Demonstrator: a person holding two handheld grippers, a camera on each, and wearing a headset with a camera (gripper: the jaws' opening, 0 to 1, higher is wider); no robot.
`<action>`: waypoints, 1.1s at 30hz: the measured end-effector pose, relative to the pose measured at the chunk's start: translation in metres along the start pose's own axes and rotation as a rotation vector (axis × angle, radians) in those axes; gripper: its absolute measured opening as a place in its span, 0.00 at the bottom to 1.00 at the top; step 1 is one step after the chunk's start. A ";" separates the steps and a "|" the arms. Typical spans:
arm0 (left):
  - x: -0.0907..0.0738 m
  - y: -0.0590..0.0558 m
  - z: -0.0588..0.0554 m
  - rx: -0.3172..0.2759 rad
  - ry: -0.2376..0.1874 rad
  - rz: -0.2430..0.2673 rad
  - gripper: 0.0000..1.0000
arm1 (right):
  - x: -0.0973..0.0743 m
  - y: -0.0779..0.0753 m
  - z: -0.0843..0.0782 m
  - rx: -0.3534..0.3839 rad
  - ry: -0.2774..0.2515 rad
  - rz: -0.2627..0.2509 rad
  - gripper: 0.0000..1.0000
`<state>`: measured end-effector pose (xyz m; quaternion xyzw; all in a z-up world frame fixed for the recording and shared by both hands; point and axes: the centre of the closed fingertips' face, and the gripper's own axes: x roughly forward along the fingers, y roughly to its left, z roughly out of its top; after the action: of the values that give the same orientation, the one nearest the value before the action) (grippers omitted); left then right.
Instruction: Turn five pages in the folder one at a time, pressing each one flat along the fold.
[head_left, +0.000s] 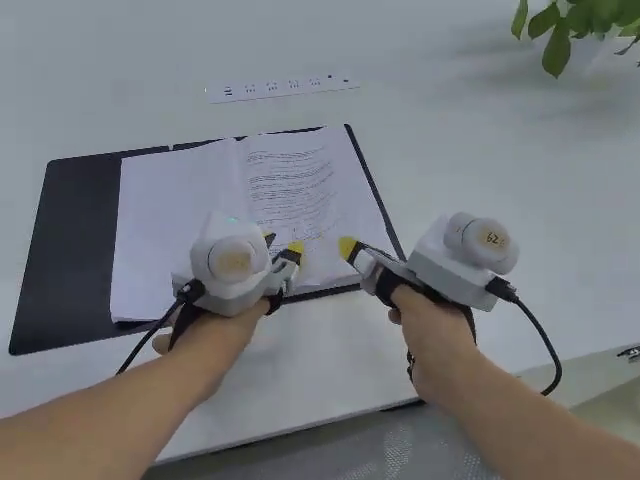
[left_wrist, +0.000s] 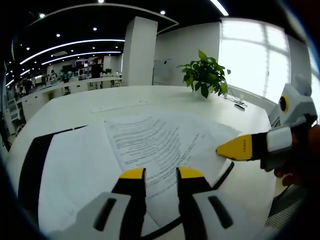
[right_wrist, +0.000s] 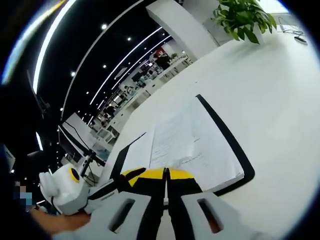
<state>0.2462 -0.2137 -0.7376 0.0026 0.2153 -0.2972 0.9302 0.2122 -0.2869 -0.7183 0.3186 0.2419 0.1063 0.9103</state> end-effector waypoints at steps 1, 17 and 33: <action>-0.006 0.005 0.003 0.001 -0.007 0.006 0.23 | -0.001 0.009 0.004 -0.015 -0.016 0.023 0.00; -0.088 0.058 0.038 0.005 -0.104 0.095 0.27 | 0.003 0.101 -0.005 -0.215 -0.016 0.180 0.00; -0.150 0.106 0.045 -0.025 -0.144 0.183 0.27 | 0.028 0.146 -0.047 -0.342 0.062 0.231 0.00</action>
<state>0.2132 -0.0494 -0.6499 -0.0109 0.1504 -0.2078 0.9665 0.2064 -0.1389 -0.6683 0.1814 0.2098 0.2593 0.9251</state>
